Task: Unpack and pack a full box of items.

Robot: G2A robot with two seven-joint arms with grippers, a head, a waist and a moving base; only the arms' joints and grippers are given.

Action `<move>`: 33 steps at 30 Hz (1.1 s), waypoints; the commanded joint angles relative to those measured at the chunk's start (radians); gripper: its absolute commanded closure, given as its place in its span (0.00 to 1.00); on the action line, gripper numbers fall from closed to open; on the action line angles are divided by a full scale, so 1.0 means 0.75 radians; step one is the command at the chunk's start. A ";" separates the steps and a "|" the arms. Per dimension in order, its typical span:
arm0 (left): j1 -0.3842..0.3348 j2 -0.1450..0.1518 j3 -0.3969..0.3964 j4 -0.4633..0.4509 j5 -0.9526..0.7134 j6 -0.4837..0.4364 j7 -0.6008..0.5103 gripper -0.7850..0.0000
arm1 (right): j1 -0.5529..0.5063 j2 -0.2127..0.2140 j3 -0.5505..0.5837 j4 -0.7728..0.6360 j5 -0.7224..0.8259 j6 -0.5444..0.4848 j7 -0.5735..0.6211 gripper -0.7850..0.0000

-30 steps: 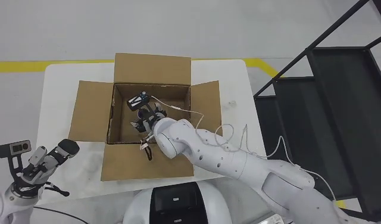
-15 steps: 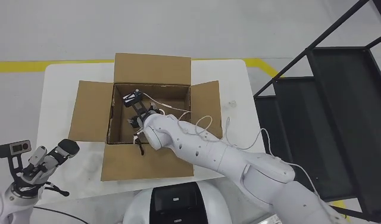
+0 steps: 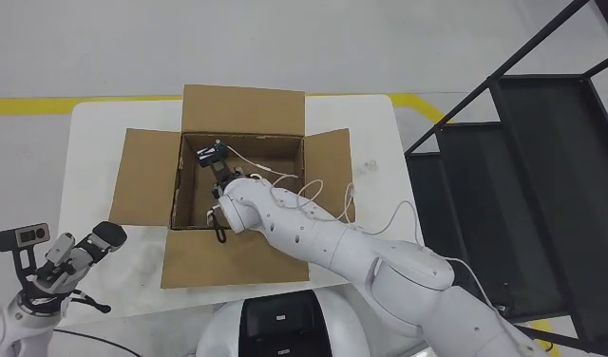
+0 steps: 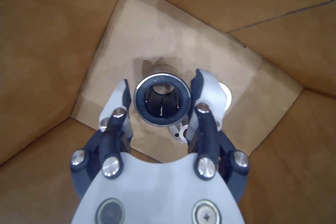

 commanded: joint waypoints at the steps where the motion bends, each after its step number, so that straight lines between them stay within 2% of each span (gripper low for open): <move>1: 0.000 0.000 0.000 0.000 0.000 0.000 0.000 0.00 | -0.002 -0.004 0.007 0.003 -0.007 0.002 0.003 1.00; 5: 0.000 0.000 0.000 0.000 0.000 0.000 0.000 0.00 | -0.018 -0.003 0.024 -0.031 -0.046 0.020 0.001 1.00; 9: 0.000 0.000 0.000 0.000 0.000 0.000 0.000 0.00 | -0.063 0.023 0.056 -0.145 -0.110 0.035 -0.002 1.00; 12: 0.000 0.000 0.000 0.000 0.000 0.000 0.000 0.00 | -0.121 0.069 0.100 -0.280 -0.187 0.025 0.008 1.00; 16: 0.000 0.000 0.000 0.000 0.000 0.000 0.000 0.00 | -0.232 0.155 0.161 -0.548 -0.406 0.045 0.067 1.00; 21: 0.000 0.000 0.000 0.000 0.000 0.000 0.000 0.00 | -0.477 0.291 0.272 -1.006 -0.760 -0.025 0.228 1.00; 23: 0.000 0.000 0.000 0.000 0.000 0.000 0.000 0.00 | -0.601 0.341 0.345 -1.211 -0.853 -0.098 0.283 1.00; 28: 0.000 0.000 0.000 0.000 0.000 0.000 0.000 0.00 | -0.923 0.439 0.558 -1.632 -0.969 -0.313 0.323 1.00; 33: 0.000 0.000 0.000 0.000 0.000 0.000 0.000 0.00 | -1.231 0.501 0.765 -1.908 -1.007 -0.441 0.245 1.00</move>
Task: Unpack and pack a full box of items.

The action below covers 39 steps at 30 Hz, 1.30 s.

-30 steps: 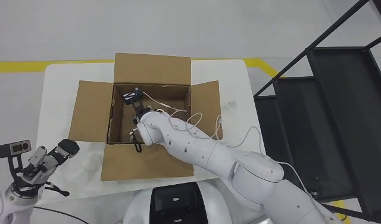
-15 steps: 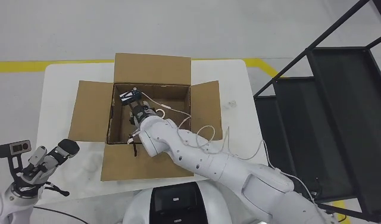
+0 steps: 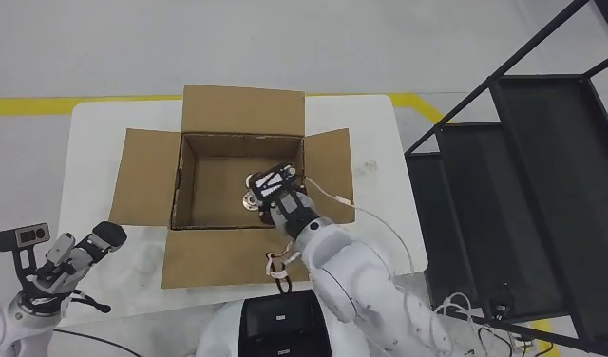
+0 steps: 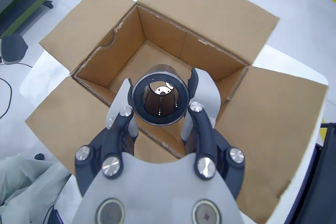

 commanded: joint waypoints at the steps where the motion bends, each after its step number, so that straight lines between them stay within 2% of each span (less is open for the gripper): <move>1: 0.000 0.000 0.000 0.000 0.000 0.000 0.000 0.00 | -0.136 0.020 0.102 -0.093 0.017 -0.032 -0.060 1.00; 4: 0.000 0.000 0.000 0.000 0.000 0.000 0.000 0.00 | -0.300 0.043 0.256 -0.165 0.069 -0.058 -0.168 1.00; 11: 0.000 0.000 0.000 0.000 0.000 0.000 0.000 0.00 | -0.588 0.069 0.608 -0.165 0.327 -0.094 -0.508 1.00; 18: 0.000 0.000 0.000 0.000 0.000 0.000 0.000 0.00 | -0.750 0.075 0.894 -0.122 0.628 -0.131 -0.659 1.00; 21: 0.000 0.000 0.000 0.000 0.000 0.000 0.000 0.00 | -0.775 0.077 0.978 -0.066 0.728 -0.165 -0.667 1.00; 24: 0.000 0.000 0.000 0.000 0.000 0.000 0.000 0.00 | -0.723 0.083 1.010 0.032 0.772 -0.186 -0.583 1.00; 27: 0.000 0.000 0.000 0.000 0.000 0.000 0.000 0.00 | -0.593 0.089 0.975 0.187 0.776 -0.213 -0.485 1.00; 32: 0.000 0.000 0.000 0.000 0.000 0.000 0.000 0.00 | -0.369 0.086 0.862 0.475 0.734 -0.146 -0.411 1.00; 39: 0.000 0.000 0.000 0.000 0.000 0.000 0.000 0.00 | -0.177 0.076 0.746 0.734 0.649 -0.011 -0.367 1.00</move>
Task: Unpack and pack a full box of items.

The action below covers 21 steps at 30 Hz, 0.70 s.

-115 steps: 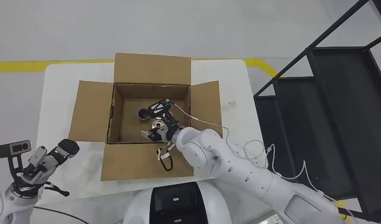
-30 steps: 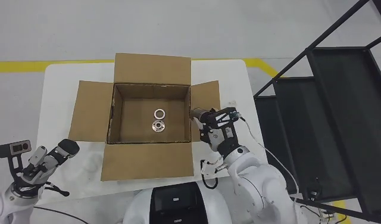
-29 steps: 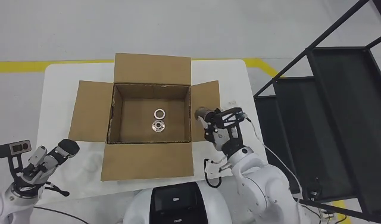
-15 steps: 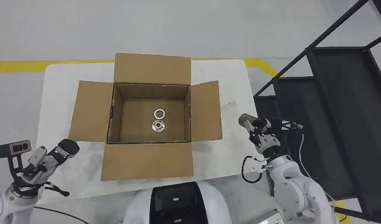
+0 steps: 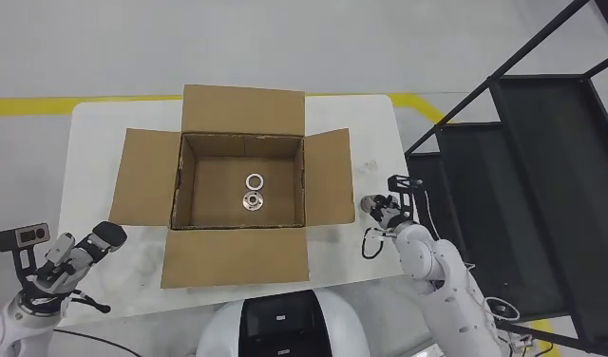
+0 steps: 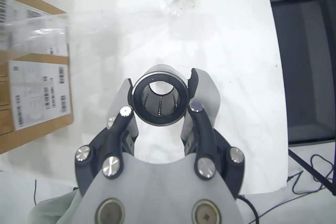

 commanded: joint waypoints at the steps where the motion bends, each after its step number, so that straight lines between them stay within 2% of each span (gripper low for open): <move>1: 0.000 0.000 0.000 0.000 0.000 0.000 0.000 0.00 | 0.033 -0.002 -0.013 0.047 -0.005 0.027 0.004 1.00; 6: 0.000 0.000 0.000 0.000 0.000 0.000 0.000 0.00 | 0.085 -0.006 -0.034 0.110 -0.008 0.088 0.000 1.00; 13: 0.000 0.000 0.000 0.000 0.000 0.000 0.000 0.00 | 0.095 -0.006 -0.030 0.109 -0.018 0.138 -0.005 1.00; 14: 0.000 0.000 0.000 0.000 0.000 0.000 0.000 0.00 | 0.099 -0.006 -0.032 0.106 -0.022 0.147 0.000 0.84; 16: 0.000 0.000 0.000 0.000 0.000 0.000 0.000 0.00 | 0.107 -0.006 -0.037 0.104 -0.032 0.163 0.009 0.59; 17: 0.000 0.000 0.000 0.000 0.000 0.000 0.000 0.00 | 0.113 -0.006 -0.041 0.104 -0.039 0.169 0.016 0.34; 18: 0.000 0.000 0.000 0.000 0.000 0.000 0.000 0.00 | 0.119 -0.007 -0.046 0.103 -0.042 0.176 0.021 0.00; 21: 0.000 0.000 0.000 0.000 0.000 0.000 0.000 0.00 | 0.134 -0.008 -0.057 0.105 -0.049 0.190 0.032 0.00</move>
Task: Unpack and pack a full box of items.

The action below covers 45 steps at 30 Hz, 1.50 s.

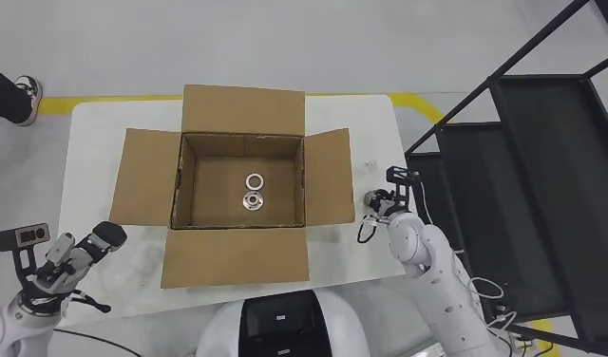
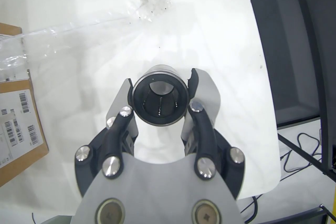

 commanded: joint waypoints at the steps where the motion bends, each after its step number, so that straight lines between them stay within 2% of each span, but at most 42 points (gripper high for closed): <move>1: 0.000 0.000 0.000 0.000 0.000 0.000 0.000 0.00 | 0.007 -0.001 -0.004 0.000 0.000 0.007 0.001 0.00; 9: 0.000 0.000 0.000 0.000 0.000 0.000 0.000 0.00 | -0.012 -0.003 -0.010 -0.066 0.008 0.037 -0.029 0.00; 16: 0.000 0.000 0.000 0.000 0.000 0.000 0.000 0.00 | -0.234 -0.005 0.049 -0.385 0.040 0.079 -0.254 0.00; 23: 0.000 0.000 0.000 0.000 0.000 0.000 0.000 0.00 | -0.416 0.001 0.044 -0.690 -0.059 -0.071 -0.493 0.00; 26: 0.000 0.000 0.000 0.000 0.000 0.000 0.000 0.00 | -0.446 0.005 0.000 -0.807 -0.168 -0.130 -0.527 0.00; 28: 0.000 0.000 0.000 0.000 0.000 0.000 0.000 0.00 | -0.443 0.009 -0.046 -0.871 -0.244 -0.199 -0.494 0.00; 31: 0.000 0.000 0.000 0.000 0.000 0.000 0.000 0.00 | -0.383 0.015 -0.139 -0.932 -0.359 -0.321 -0.389 0.00; 33: 0.000 0.000 0.000 0.000 0.000 0.000 0.000 0.00 | -0.317 0.014 -0.226 -0.953 -0.362 -0.411 -0.329 0.00; 37: 0.000 0.000 0.000 0.000 0.000 0.000 0.000 0.00 | -0.154 0.006 -0.410 -0.938 -0.444 -0.493 -0.161 0.00; 40: 0.000 0.000 0.000 0.000 0.000 0.000 0.000 0.00 | -0.009 -0.014 -0.542 -0.847 -0.465 -0.455 -0.019 0.00; 45: 0.000 0.000 0.000 0.000 0.000 0.000 0.000 0.00 | 0.227 -0.060 -0.694 -0.644 -0.380 -0.338 0.154 0.00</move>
